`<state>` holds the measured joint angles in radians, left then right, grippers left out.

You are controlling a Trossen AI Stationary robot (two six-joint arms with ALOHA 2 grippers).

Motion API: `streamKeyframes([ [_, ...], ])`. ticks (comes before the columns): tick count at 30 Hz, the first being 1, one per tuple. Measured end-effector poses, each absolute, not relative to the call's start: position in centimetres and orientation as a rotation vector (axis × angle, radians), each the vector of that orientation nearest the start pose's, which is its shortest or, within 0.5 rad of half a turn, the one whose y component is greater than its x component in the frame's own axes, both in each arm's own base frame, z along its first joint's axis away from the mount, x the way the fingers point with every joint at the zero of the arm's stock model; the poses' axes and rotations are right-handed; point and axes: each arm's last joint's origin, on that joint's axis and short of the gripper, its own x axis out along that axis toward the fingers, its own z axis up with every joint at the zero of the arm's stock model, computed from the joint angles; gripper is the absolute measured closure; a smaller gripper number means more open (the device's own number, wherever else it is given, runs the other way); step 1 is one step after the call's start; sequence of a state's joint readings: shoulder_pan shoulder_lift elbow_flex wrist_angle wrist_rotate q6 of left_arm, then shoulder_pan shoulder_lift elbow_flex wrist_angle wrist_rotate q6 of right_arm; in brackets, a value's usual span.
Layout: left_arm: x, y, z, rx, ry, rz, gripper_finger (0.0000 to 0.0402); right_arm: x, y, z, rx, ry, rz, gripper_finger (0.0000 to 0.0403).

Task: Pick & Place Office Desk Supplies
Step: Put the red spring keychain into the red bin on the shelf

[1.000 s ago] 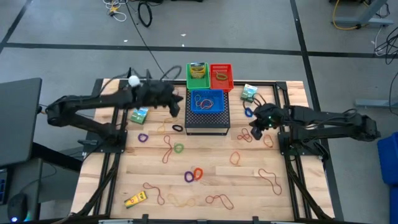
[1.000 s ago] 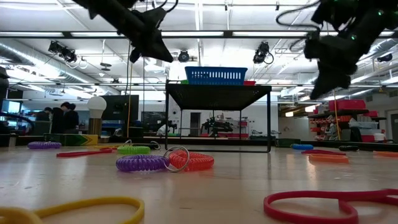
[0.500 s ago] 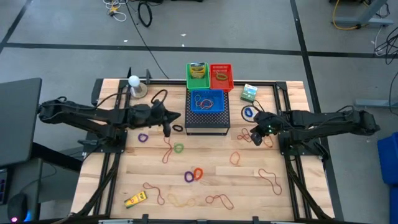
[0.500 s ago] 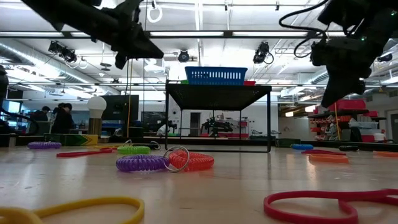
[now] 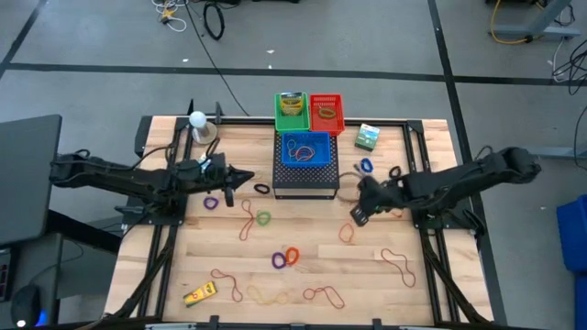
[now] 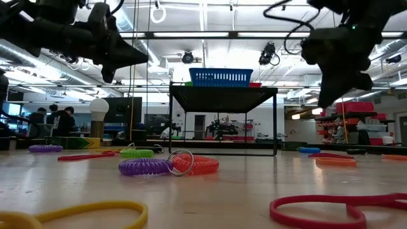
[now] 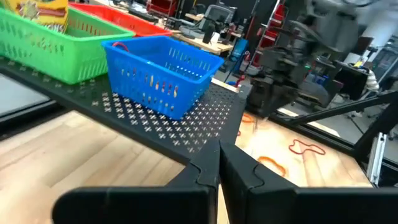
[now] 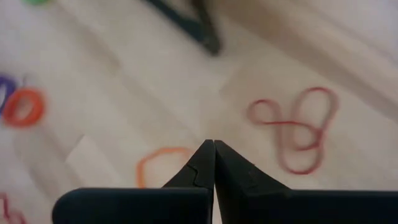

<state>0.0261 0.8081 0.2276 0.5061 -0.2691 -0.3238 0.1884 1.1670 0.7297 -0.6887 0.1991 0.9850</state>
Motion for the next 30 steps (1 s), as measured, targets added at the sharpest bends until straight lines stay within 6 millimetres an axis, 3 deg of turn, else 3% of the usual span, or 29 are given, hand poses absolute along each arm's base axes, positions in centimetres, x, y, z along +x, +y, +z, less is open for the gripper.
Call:
streamKeyframes([
  [5, 17.0, 1.2, 20.2, -0.313, 0.034, 0.297, 0.0387, 23.0, 7.3, 21.4, 0.534, 0.958, -0.335, 0.0396],
  [9, 17.0, 1.2, 20.0, -0.307, 0.055, 0.3, 0.0387, 25.3, 11.0, 20.5, 0.466, 0.989, -0.241, 0.0393],
  [15, 17.2, 1.2, 19.7, -0.298, 0.084, 0.298, 0.0388, 29.5, 14.8, 19.3, 0.364, 1.038, -0.176, 0.0347],
  [18, 17.3, 1.2, 19.5, -0.29, 0.098, 0.294, 0.0388, 31.5, 15.4, 19.0, 0.333, 1.034, -0.165, 0.0318],
  [22, 17.3, 1.1, 19.4, -0.241, 0.113, 0.266, 0.0392, 33.8, 14.8, 17.6, 0.369, 1.009, -0.193, 0.0289],
  [26, 17.3, 1.1, 19.4, -0.223, 0.115, 0.264, 0.0395, 35.9, 14.0, 16.3, 0.382, 0.951, -0.113, 0.0277],
  [30, 17.3, 1.1, 19.4, -0.227, 0.121, 0.258, 0.0393, 36.6, 13.7, 15.4, 0.35, 0.944, -0.082, 0.0277],
])
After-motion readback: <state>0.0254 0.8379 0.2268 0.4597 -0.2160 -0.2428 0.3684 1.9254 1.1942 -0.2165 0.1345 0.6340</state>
